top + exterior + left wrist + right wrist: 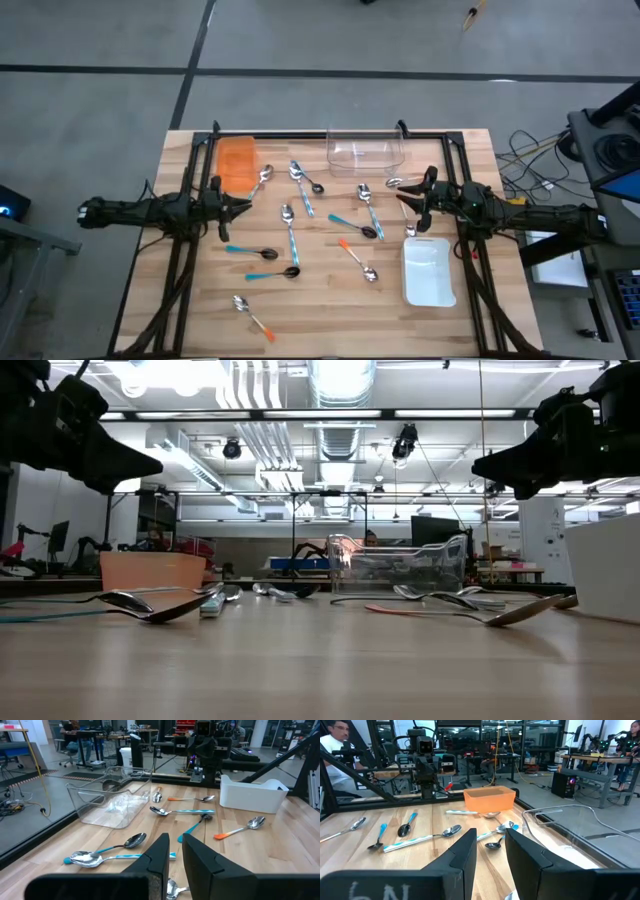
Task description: Sort silverware by color (type)
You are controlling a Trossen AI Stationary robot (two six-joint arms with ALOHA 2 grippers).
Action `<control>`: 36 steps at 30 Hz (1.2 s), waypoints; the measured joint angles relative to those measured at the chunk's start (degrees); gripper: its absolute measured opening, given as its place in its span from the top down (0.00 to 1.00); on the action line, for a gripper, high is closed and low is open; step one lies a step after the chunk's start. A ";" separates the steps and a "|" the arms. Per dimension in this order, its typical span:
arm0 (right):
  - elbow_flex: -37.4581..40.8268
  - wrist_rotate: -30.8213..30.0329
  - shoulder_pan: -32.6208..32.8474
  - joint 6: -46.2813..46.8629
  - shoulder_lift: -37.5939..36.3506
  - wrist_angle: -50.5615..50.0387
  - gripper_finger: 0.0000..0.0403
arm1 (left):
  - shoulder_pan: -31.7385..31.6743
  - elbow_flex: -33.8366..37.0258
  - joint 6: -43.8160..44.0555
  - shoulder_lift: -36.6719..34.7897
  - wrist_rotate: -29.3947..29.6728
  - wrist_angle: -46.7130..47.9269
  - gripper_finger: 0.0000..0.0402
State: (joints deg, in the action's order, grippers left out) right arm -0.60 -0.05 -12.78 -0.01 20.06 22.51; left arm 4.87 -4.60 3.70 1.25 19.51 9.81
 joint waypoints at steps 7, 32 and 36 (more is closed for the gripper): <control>-0.01 0.00 0.00 0.00 0.02 -0.01 0.77 | 0.00 -0.01 0.00 0.00 0.01 0.00 0.91; 0.00 0.00 -0.02 0.00 0.01 0.02 0.77 | 0.01 -0.02 0.00 -0.01 0.02 0.00 0.91; 0.00 -0.01 -0.01 0.00 0.00 -0.01 0.77 | -0.01 -0.07 -12.29 0.00 1.54 0.38 0.91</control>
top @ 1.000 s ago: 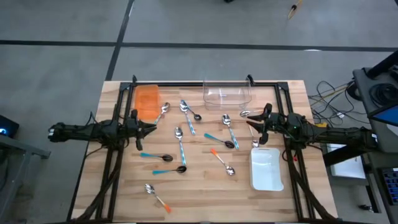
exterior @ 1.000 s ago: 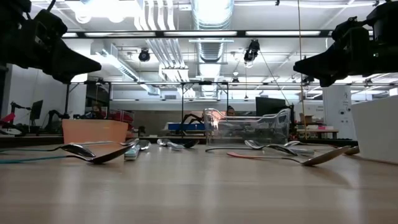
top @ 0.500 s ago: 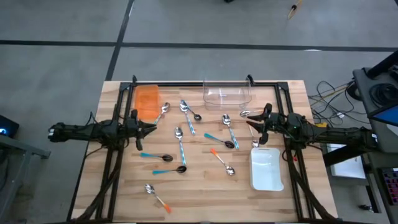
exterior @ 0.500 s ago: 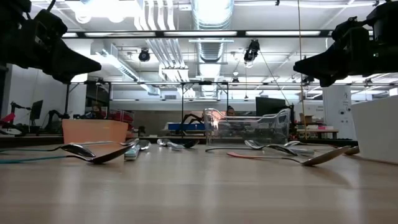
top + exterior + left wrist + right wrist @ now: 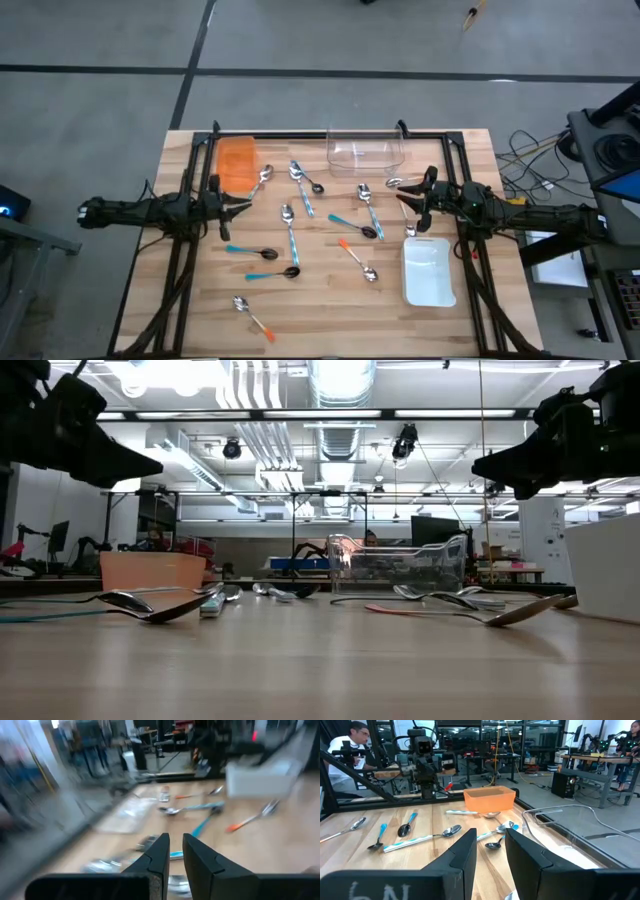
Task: Sort silverware by color (type)
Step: Put the blue spoon into the white bin
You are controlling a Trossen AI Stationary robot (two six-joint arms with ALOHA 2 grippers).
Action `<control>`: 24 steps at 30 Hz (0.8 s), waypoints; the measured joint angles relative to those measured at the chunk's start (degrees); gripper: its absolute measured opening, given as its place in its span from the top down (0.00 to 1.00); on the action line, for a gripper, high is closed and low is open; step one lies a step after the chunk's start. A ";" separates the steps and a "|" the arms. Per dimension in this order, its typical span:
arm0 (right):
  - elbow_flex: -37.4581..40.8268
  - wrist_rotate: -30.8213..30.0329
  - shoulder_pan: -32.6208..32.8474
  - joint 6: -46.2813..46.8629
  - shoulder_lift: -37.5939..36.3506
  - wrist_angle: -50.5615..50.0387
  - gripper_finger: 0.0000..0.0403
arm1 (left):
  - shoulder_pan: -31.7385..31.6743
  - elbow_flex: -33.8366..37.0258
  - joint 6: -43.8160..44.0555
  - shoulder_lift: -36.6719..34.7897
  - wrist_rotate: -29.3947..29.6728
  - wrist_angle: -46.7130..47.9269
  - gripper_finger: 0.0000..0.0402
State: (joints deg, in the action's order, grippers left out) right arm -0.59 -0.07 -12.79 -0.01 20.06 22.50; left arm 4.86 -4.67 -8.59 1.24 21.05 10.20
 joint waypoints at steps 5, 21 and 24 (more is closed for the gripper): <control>0.00 0.00 0.01 0.23 0.00 0.11 0.77 | 0.02 0.02 -16.14 0.00 0.81 -0.50 0.91; -2.92 0.03 0.13 28.96 2.90 0.39 0.77 | 0.01 0.09 0.35 0.17 0.91 -13.42 0.91; -5.89 0.01 0.12 28.98 6.38 0.25 0.77 | -0.04 0.09 8.07 0.28 0.91 -21.99 0.91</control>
State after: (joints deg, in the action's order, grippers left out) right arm -6.48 -0.05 -12.66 28.97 26.45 22.76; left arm 4.82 -4.58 -0.51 1.52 21.96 -11.79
